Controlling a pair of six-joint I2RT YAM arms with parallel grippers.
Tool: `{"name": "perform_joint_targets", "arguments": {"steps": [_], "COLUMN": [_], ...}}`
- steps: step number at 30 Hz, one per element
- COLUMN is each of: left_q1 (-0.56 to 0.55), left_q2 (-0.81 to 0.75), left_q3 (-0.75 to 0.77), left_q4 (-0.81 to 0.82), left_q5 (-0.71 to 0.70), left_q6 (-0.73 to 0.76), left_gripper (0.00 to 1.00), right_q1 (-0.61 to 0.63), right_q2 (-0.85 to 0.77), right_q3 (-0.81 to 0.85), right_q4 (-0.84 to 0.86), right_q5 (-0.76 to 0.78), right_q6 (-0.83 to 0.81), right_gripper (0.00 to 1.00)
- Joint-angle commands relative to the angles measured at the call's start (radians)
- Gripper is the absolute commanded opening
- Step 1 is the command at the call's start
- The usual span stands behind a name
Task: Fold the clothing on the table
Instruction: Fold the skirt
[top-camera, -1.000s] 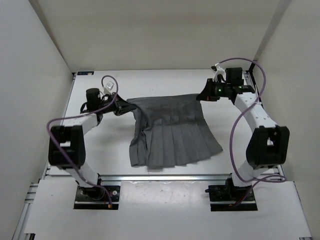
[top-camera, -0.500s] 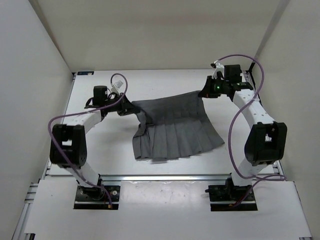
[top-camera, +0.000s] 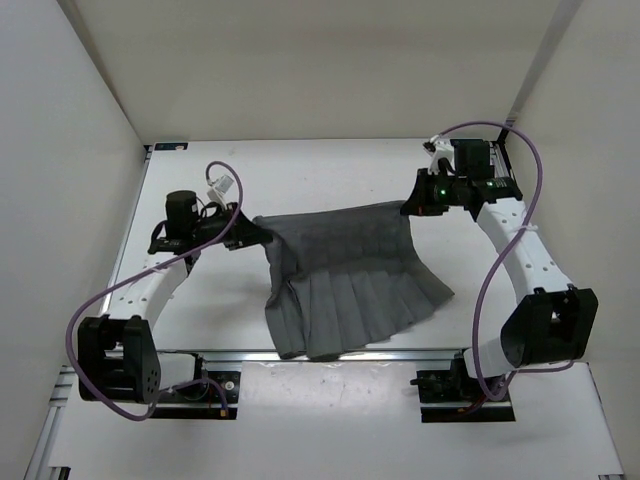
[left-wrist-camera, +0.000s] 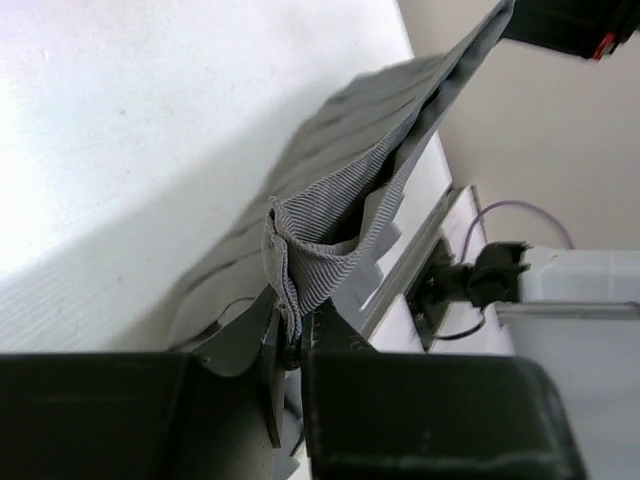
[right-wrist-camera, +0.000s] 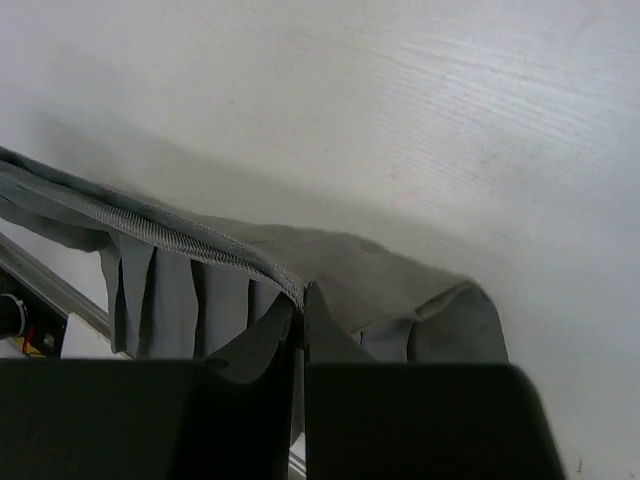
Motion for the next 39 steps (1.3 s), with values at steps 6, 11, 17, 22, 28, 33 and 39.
{"name": "perform_joint_targets", "arguments": {"steps": [6, 11, 17, 22, 28, 33, 39], "left_q1": [0.154, 0.149, 0.168, 0.153, -0.021, -0.001, 0.027], "left_q2": [0.235, 0.389, 0.287, 0.031, -0.235, -0.401, -0.390], "left_q3": [0.283, 0.642, 0.391, -0.020, -0.356, -0.440, -0.416], "left_q4": [0.417, 0.473, 0.691, 0.577, 0.146, -0.121, -0.253], "left_q5": [-0.003, 0.026, 0.109, 0.106, 0.046, 0.019, -0.153], "left_q6": [-0.407, -0.491, -0.600, -0.429, -0.193, -0.133, -0.044], "left_gripper": [0.06, 0.09, 0.14, 0.14, 0.15, 0.14, 0.11], "right_q1": [-0.087, -0.117, -0.118, -0.085, 0.066, 0.118, 0.046], "right_q2": [0.146, 0.240, 0.024, -0.221, -0.455, -0.633, -0.589], "right_q3": [0.454, 0.630, 0.317, -0.110, -0.410, -0.562, -0.553], "right_q4": [0.073, 0.117, 0.261, 0.251, 0.043, -0.117, -0.164], "right_q5": [0.130, 0.131, 0.073, 0.047, 0.064, 0.016, 0.015], "right_q6": [-0.009, 0.031, 0.042, 0.033, 0.108, 0.240, 0.197], "right_gripper": [0.00, 0.00, 0.00, 0.00, 0.01, 0.00, 0.00]}}
